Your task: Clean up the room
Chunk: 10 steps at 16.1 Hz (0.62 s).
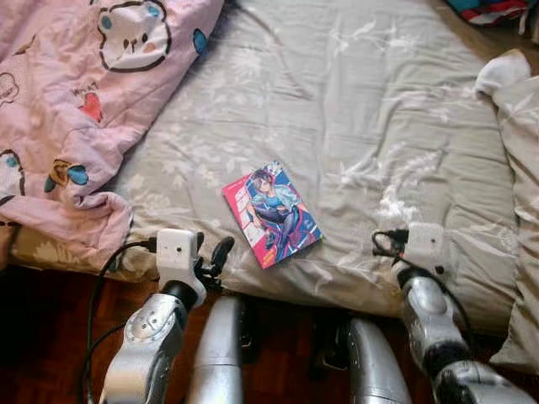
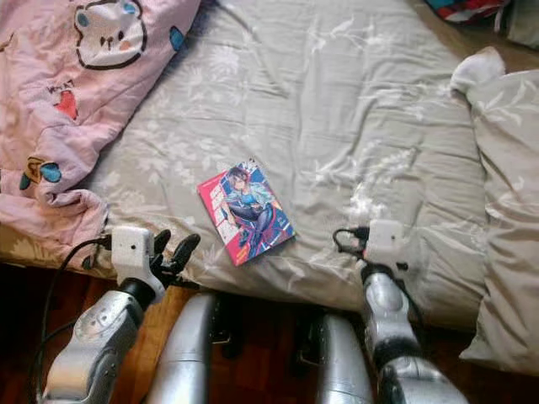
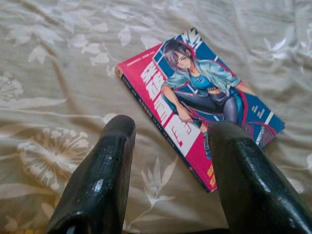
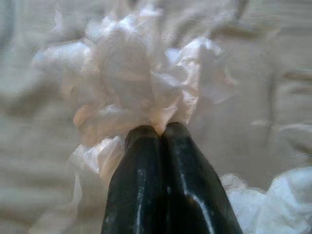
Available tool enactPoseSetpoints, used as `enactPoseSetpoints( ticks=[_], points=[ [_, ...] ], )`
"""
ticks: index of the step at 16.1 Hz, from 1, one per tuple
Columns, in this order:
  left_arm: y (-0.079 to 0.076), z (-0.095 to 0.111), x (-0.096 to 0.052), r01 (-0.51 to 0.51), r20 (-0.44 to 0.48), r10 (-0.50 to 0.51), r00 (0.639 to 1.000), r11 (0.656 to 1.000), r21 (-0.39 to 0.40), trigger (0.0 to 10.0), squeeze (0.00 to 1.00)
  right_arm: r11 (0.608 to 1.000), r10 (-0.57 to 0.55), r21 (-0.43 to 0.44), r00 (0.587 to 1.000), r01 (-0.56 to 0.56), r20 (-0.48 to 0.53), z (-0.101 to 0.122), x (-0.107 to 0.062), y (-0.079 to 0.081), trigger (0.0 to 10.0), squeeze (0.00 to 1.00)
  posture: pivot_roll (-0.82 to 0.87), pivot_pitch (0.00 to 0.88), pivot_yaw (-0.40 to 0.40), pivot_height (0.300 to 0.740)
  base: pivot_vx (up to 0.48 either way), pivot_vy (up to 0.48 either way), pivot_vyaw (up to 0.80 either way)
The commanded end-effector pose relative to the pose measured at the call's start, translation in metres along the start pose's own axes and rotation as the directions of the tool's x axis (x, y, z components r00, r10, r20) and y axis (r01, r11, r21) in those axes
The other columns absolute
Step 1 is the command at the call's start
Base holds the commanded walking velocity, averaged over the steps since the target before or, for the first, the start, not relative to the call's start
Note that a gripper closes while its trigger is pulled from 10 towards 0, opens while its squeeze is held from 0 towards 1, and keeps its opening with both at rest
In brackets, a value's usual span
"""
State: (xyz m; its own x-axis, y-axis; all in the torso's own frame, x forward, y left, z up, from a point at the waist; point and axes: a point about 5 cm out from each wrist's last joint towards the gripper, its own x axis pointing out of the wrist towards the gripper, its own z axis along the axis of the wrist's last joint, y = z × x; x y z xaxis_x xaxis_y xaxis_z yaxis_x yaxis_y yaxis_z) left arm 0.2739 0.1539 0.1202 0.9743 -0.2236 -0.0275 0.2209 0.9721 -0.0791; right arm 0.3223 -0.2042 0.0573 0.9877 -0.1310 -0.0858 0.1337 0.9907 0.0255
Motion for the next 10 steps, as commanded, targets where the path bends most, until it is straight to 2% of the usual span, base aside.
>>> enactPoseSetpoints(
  ticks=[1, 2, 3, 4, 7, 10],
  points=[
    [0.009, -0.022, -0.004, -0.032, -0.066, 0.032, 0.997, 0.999, 0.009, 10.0, 0.00, 0.999, -0.022, 0.032, 0.999, 0.023, -0.041, -0.024, -0.020, -0.003, 0.0, 0.00, 0.12, 0.460, 0.068, 0.646, 0.000, 0.000, 0.00],
    [0.014, -0.026, -0.003, -0.046, -0.071, 0.047, 0.996, 0.999, 0.012, 10.0, 0.00, 0.999, -0.026, 0.032, 0.999, 0.027, -0.031, -0.028, -0.027, -0.004, 0.2, 0.00, 0.11, 0.437, 0.062, 0.646, 0.000, 0.000, 0.00],
    [0.017, -0.031, 0.000, -0.057, -0.079, 0.059, 0.995, 0.998, 0.018, 10.0, 0.00, 0.998, -0.038, 0.045, 0.999, 0.039, -0.026, -0.031, -0.033, -0.005, 4.0, 0.00, 0.09, 0.414, 0.058, 0.646, 0.000, 0.000, 0.00],
    [0.021, -0.037, 0.001, -0.068, -0.093, 0.070, 0.993, 0.997, 0.024, 10.0, 0.00, 0.997, -0.046, 0.056, 0.999, 0.047, -0.024, -0.035, -0.039, -0.004, 10.0, 0.00, 0.07, 0.381, 0.051, 0.646, 0.000, 0.000, 0.00],
    [0.028, -0.054, 0.005, -0.086, -0.125, 0.090, 0.988, 0.996, 0.031, 10.0, 0.00, 0.997, -0.056, 0.054, 0.997, 0.058, -0.054, -0.044, -0.046, -0.003, 10.0, 0.00, 0.05, 0.319, 0.050, 0.646, 0.000, 0.000, 0.00],
    [0.042, -0.067, 0.005, -0.134, -0.151, 0.139, 0.979, 0.990, 0.045, 10.0, 0.00, 0.996, -0.060, 0.062, 0.997, 0.063, -0.056, -0.044, -0.048, 0.000, 10.0, 0.00, 0.03, 0.237, 0.042, 0.646, 0.000, 0.000, 0.00]
  ],
)
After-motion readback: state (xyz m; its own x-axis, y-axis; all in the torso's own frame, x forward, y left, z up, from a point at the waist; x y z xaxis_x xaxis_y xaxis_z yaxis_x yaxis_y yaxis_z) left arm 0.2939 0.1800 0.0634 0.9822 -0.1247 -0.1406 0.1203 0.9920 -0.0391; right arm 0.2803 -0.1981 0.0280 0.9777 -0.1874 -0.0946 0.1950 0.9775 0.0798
